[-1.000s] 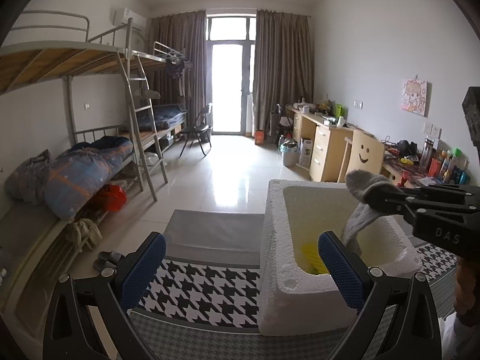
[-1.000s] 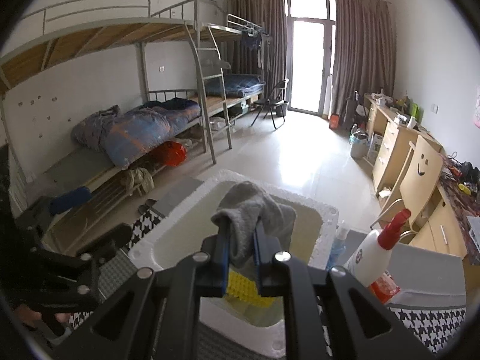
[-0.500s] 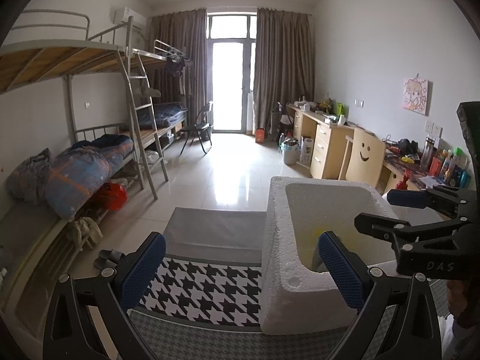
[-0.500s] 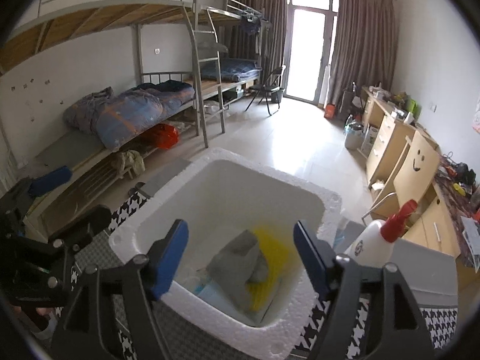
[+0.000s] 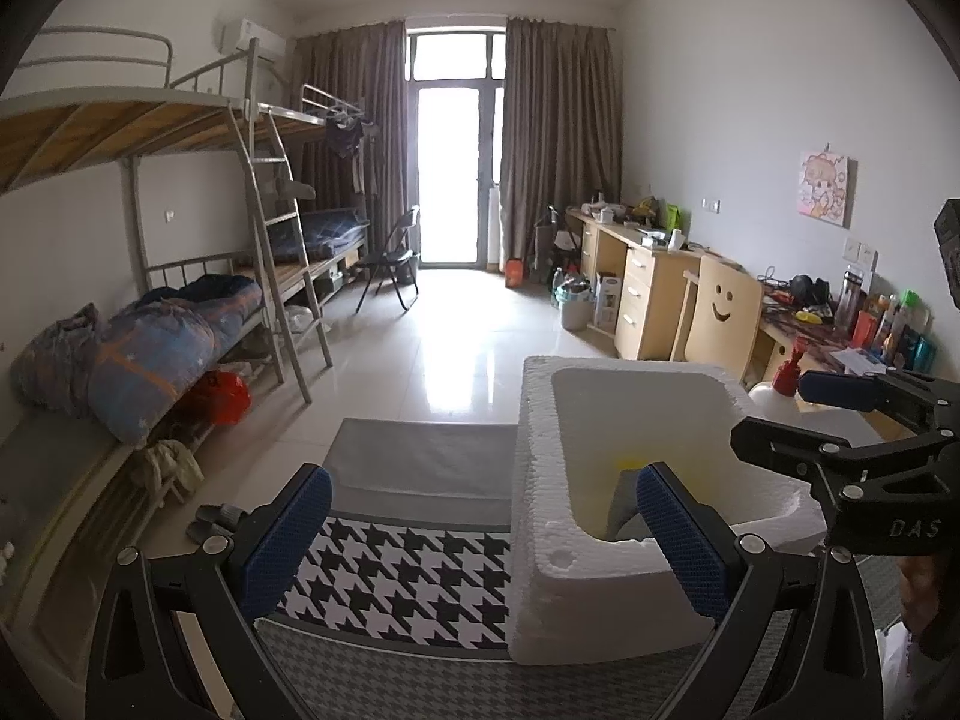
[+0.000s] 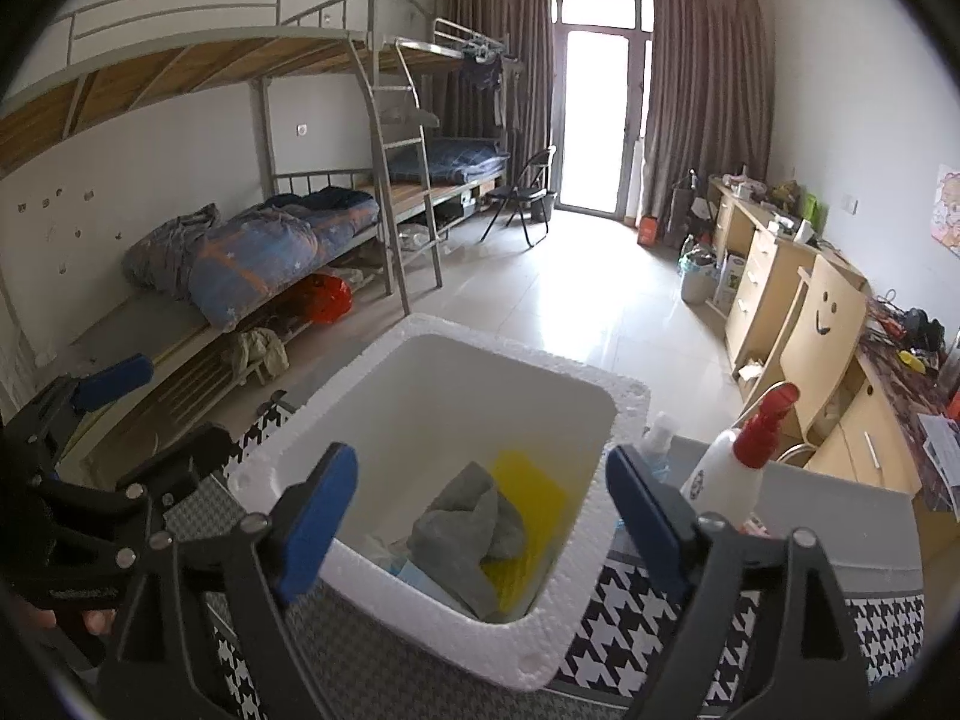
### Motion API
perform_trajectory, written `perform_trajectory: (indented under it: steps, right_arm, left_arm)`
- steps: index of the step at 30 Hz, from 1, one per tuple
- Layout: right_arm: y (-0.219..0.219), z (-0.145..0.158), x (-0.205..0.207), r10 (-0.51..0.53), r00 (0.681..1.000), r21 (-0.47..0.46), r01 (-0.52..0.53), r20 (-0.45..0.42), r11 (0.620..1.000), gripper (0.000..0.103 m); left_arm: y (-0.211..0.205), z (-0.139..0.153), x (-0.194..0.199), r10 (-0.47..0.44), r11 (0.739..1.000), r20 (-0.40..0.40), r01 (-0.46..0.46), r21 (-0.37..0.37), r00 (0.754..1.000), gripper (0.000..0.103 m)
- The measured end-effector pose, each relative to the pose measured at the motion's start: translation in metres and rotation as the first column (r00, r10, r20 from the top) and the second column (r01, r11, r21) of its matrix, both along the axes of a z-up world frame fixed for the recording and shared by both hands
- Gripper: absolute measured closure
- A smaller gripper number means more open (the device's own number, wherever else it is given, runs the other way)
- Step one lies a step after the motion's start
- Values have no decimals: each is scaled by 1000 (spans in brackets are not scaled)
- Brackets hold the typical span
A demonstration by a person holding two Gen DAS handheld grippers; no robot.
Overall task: Organize soft objects
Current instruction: 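Withdraw both open tools from the foam box back over the table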
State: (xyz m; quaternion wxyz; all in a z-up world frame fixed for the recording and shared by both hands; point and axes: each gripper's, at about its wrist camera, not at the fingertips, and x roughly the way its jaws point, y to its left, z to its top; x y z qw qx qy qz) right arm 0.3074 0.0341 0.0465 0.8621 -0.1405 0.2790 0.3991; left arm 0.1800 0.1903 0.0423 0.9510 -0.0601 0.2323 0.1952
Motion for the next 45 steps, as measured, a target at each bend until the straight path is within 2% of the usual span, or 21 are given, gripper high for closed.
perform_trajectory:
  steps: [22,45]
  right_arm:
    - [-45,18,-27,-2,1000,96,1,14,995,15]
    - [-104,29,-63,-43,996,180,27,83,983,15]
  left_arm:
    - [-37,24,-26,-58,998,47,57,39,997,1]
    - [-75,39,-56,-157,987,112,152,49,981,1]
